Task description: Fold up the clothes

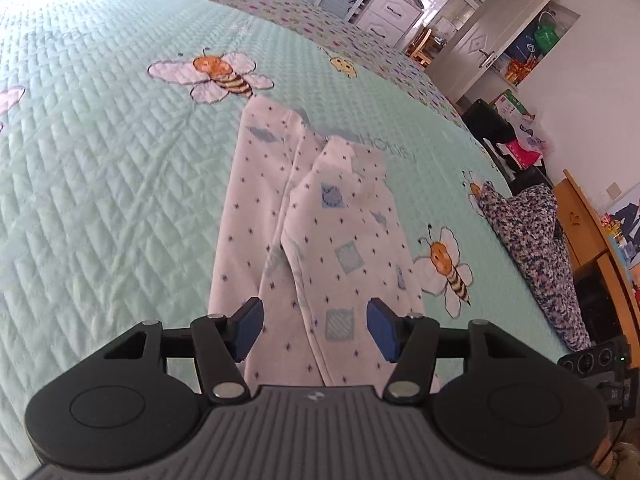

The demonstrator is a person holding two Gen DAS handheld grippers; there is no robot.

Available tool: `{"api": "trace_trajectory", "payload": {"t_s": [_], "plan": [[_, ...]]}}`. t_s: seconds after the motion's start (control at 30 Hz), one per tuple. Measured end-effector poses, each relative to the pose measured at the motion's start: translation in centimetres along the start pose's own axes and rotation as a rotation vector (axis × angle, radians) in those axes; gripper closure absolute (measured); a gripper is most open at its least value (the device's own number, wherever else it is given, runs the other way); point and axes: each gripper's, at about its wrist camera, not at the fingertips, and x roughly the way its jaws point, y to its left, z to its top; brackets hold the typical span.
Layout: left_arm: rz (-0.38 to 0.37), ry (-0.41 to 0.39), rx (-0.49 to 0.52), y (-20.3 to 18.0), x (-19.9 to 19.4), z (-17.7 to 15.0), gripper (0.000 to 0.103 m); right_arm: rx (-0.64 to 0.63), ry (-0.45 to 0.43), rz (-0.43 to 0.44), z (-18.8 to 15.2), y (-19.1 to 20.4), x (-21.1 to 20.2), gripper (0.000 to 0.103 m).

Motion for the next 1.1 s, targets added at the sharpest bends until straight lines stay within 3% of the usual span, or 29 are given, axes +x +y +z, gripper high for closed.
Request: {"api": "trace_trajectory", "payload": {"t_s": [0.2,0.3,0.43,0.5,0.57,0.6,0.63,0.67,0.77,0.8,0.87,0.93,1.0,1.03,1.1], "plan": [[-0.050,-0.027,0.098,-1.5,3.4,4.3,0.044,0.029,-0.087,0.093,5.4,-0.1,3.6,0.035],[0.010,0.022,0.119,-0.7,6.8,5.2,0.045,0.068,-0.144,0.128,8.9,-0.8,5.7,0.035],[0.009,0.040,0.082,1.6,8.8,5.4,0.048,0.076,-0.095,0.143,13.9,-1.7,10.1,0.035],[-0.008,0.030,0.078,2.0,8.8,5.3,0.048,0.072,-0.086,0.045,16.0,-3.2,12.2,0.035],[-0.024,0.020,0.076,2.2,8.8,5.1,0.048,0.072,-0.086,-0.026,18.0,-5.0,13.9,0.053],[-0.032,0.016,0.073,2.3,8.6,5.0,0.048,0.078,-0.101,-0.050,18.4,-5.5,14.1,0.074],[-0.038,0.012,0.067,2.4,8.4,5.0,0.048,0.086,-0.120,-0.077,18.7,-5.8,14.2,0.084],[-0.037,-0.002,0.062,2.4,7.9,4.9,0.048,0.091,-0.137,-0.070,18.6,-5.9,14.0,0.083],[-0.025,-0.054,0.051,2.1,6.0,4.9,0.048,0.084,-0.202,-0.018,17.6,-4.8,12.5,0.057],[-0.053,-0.086,0.052,1.9,5.4,5.0,0.048,0.082,-0.223,0.009,17.2,-4.4,11.9,0.051],[-0.138,-0.162,0.058,1.4,4.1,5.4,0.048,0.080,-0.249,0.062,16.3,-3.5,11.0,0.051],[-0.227,-0.144,0.077,0.9,5.0,6.1,0.047,0.073,-0.230,0.077,16.1,-3.4,11.3,0.046],[-0.258,-0.030,0.031,1.7,8.2,6.6,0.048,0.075,-0.223,-0.003,16.4,-4.4,11.6,0.045],[-0.249,0.019,-0.019,2.7,10.0,6.7,0.050,0.077,-0.221,-0.049,16.6,-5.0,11.7,0.063],[-0.226,0.030,-0.073,4.1,11.1,7.0,0.082,0.080,-0.215,-0.139,17.0,-6.1,12.0,0.093]]}}
